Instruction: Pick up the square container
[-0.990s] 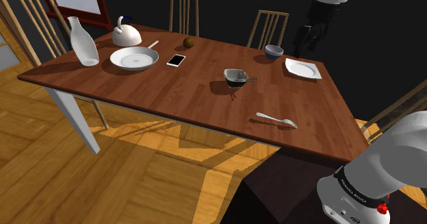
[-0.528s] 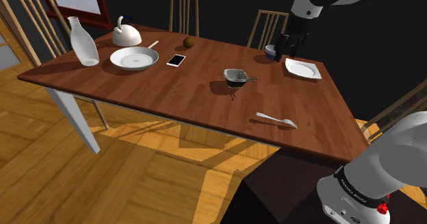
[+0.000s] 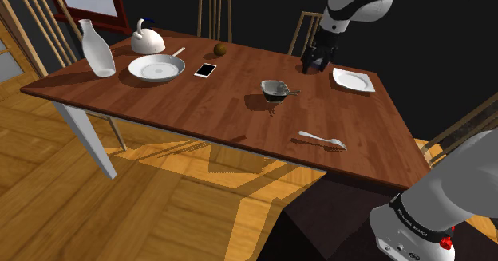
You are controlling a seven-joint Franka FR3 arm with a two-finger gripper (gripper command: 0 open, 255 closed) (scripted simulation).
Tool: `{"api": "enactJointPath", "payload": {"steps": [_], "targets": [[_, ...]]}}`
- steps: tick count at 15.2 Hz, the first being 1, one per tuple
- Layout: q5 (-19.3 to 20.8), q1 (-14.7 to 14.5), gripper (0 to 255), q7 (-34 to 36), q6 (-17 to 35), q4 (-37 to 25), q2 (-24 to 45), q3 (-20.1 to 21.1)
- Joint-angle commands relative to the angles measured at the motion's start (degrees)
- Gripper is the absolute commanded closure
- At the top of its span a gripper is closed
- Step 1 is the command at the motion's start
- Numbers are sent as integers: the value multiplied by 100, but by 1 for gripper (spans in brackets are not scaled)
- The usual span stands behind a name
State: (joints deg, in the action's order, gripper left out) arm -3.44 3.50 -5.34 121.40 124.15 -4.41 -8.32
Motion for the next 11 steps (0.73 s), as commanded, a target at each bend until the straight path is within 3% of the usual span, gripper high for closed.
{"api": "enactJointPath", "payload": {"steps": [1,11], "targets": [[-210,29,0,-123,236,-213,441,-60],[-1300,399,0,-651,630,-1991,2669,-40]]}}
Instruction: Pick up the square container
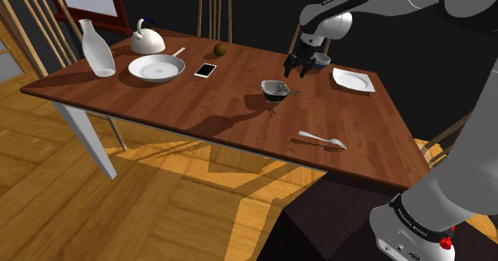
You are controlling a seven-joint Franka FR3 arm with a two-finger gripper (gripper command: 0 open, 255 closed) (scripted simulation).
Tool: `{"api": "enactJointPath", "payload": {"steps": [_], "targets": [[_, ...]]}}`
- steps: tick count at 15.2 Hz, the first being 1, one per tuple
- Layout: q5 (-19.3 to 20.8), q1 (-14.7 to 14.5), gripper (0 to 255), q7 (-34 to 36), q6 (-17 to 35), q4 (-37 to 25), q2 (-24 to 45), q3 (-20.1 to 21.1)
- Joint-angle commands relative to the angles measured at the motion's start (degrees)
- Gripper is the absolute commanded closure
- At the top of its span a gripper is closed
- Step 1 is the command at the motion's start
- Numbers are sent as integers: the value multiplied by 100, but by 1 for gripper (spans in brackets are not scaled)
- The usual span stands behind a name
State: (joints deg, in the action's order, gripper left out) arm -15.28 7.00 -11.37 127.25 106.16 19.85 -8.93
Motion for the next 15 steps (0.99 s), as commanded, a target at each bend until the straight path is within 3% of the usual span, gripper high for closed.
{"api": "enactJointPath", "payload": {"steps": [1,6,15], "targets": [[-208,104,0,-80,43,-416,471,45],[-578,386,0,-143,-68,-1668,1626,179],[-680,419,0,-275,308,-1617,1964,248]]}}
